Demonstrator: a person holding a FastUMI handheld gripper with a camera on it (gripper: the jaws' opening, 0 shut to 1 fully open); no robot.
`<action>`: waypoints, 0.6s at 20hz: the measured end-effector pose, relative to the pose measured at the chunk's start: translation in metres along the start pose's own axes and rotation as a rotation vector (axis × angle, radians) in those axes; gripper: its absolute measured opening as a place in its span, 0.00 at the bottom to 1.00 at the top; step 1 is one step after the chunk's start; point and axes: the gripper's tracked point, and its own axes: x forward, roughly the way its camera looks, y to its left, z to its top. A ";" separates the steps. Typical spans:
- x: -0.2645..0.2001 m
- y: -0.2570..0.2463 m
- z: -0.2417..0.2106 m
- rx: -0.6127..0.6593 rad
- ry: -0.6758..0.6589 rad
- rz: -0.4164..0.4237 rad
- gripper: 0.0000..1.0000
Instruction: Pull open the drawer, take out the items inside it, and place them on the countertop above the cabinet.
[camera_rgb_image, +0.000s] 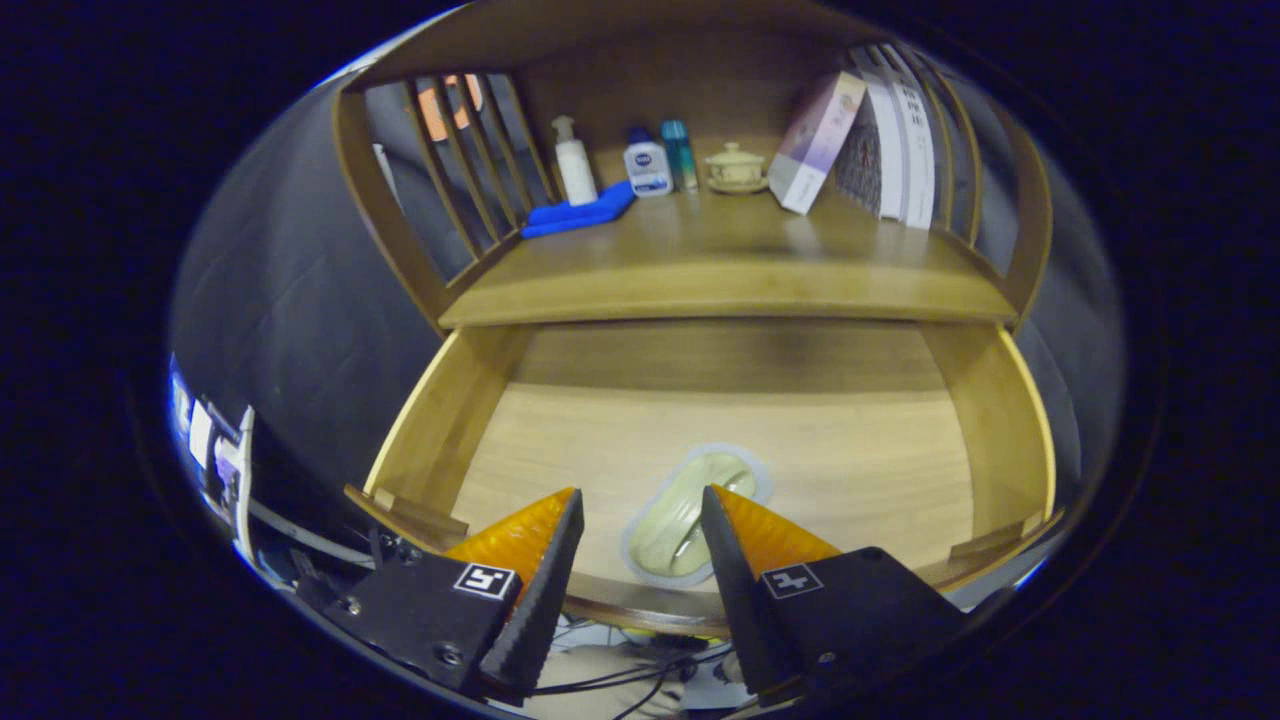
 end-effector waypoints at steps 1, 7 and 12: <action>0.006 -0.004 -0.003 0.016 0.030 -0.013 0.74; 0.035 -0.027 -0.008 0.092 0.132 -0.091 0.69; 0.047 -0.034 -0.004 0.078 0.151 -0.142 0.58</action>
